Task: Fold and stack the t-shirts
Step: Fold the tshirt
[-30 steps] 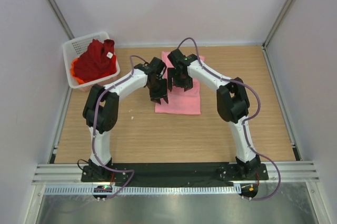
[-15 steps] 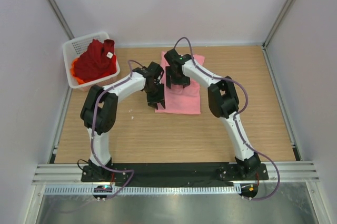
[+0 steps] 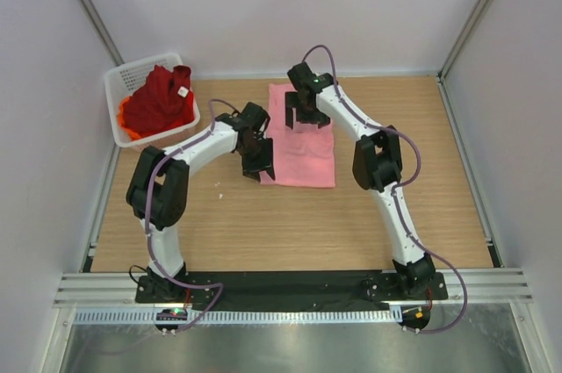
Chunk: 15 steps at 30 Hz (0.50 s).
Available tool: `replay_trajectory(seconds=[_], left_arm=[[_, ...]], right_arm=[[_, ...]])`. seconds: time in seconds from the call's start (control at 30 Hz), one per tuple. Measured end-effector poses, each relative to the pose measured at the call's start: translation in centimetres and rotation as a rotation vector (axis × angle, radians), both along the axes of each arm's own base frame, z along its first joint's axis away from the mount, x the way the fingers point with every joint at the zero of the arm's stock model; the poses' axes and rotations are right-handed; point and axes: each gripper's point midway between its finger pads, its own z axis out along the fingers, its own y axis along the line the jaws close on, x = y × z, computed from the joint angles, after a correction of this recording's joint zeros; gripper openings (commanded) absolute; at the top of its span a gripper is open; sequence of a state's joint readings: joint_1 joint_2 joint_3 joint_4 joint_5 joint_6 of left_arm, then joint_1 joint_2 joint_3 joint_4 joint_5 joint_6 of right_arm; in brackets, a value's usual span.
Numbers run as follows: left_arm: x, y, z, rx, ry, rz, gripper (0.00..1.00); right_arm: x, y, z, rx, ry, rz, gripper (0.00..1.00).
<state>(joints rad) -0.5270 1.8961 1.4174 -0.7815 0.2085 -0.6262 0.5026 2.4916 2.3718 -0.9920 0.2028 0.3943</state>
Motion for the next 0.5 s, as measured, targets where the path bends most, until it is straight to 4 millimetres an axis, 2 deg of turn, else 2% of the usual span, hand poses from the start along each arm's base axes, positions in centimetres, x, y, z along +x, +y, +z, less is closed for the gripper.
replay_trajectory(seconds=[0.07, 0.13, 0.3, 0.33, 0.4, 0.5], left_arm=[[0.1, 0.2, 0.0, -0.004, -0.001, -0.005, 0.52], [0.2, 0.3, 0.1, -0.015, 0.003, -0.008, 0.55], [0.5, 0.9, -0.1, -0.033, 0.001, -0.012, 0.66], [0.3, 1.0, -0.2, -0.034, 0.007, -0.01, 0.66], [-0.2, 1.1, -0.6, -0.053, 0.033, -0.008, 0.66], [-0.6, 1.2, -0.8, -0.077, 0.059, -0.006, 0.66]], right_arm=[[-0.7, -0.7, 0.5, 0.008, 0.026, -0.001, 0.93], [-2.4, -2.0, 1.1, 0.024, 0.073, -0.003, 0.94], [-10.2, -6.8, 3.5, 0.13, 0.193, -0.023, 0.95], [-10.6, -7.5, 3.7, 0.14, 0.198, -0.036, 0.95], [-12.6, -9.2, 4.1, 0.197, 0.203, -0.06, 0.91], [-14.8, -10.0, 3.2, 0.253, 0.236, -0.079, 0.84]])
